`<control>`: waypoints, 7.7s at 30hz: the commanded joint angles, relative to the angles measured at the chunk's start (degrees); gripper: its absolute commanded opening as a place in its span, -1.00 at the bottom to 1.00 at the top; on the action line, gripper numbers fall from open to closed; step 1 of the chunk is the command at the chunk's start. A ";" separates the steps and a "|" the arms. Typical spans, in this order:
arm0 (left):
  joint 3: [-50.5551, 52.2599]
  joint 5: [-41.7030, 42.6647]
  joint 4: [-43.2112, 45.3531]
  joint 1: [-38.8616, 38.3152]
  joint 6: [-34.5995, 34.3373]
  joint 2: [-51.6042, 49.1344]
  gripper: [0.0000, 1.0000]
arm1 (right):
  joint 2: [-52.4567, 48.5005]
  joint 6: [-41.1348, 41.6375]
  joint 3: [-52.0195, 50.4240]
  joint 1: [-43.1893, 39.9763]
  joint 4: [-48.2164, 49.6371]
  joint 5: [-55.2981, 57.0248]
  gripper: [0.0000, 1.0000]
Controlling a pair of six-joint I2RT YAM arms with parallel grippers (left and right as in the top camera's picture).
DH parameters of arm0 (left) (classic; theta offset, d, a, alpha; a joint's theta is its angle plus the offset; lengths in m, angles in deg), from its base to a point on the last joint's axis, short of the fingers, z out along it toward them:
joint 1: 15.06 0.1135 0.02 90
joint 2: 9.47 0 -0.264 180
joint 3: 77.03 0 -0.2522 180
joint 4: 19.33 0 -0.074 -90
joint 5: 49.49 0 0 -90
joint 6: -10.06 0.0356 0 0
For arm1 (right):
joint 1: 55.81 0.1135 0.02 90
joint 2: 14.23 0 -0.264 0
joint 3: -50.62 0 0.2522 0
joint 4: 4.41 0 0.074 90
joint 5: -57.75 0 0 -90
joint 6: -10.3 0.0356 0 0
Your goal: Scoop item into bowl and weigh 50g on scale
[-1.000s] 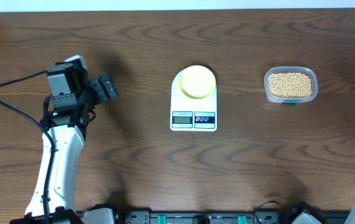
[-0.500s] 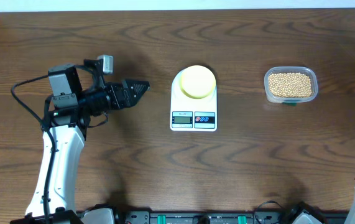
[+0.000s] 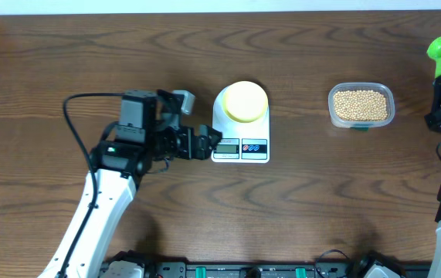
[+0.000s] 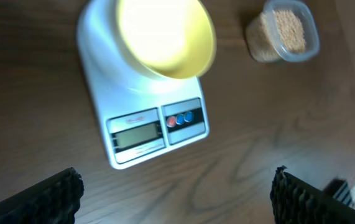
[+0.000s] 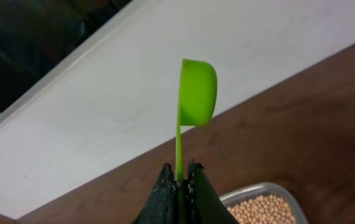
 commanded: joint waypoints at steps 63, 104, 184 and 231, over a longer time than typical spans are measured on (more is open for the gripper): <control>-0.26 -26.03 23.89 -23.67 0.50 -28.92 -0.86 | -0.02 -12.74 0.87 0.59 -11.85 3.13 -0.98; 1.51 -27.91 26.03 -23.67 0.26 -31.21 -0.86 | -0.04 -12.92 0.87 0.59 -11.87 4.66 -0.98; 1.55 -29.05 20.48 -23.71 -1.27 -35.47 -0.85 | -0.02 -14.21 0.87 0.59 -12.33 4.66 -0.98; 3.23 -31.58 18.62 -23.71 -1.75 -37.29 -0.86 | -0.02 -14.21 0.87 0.59 -13.79 5.73 -0.98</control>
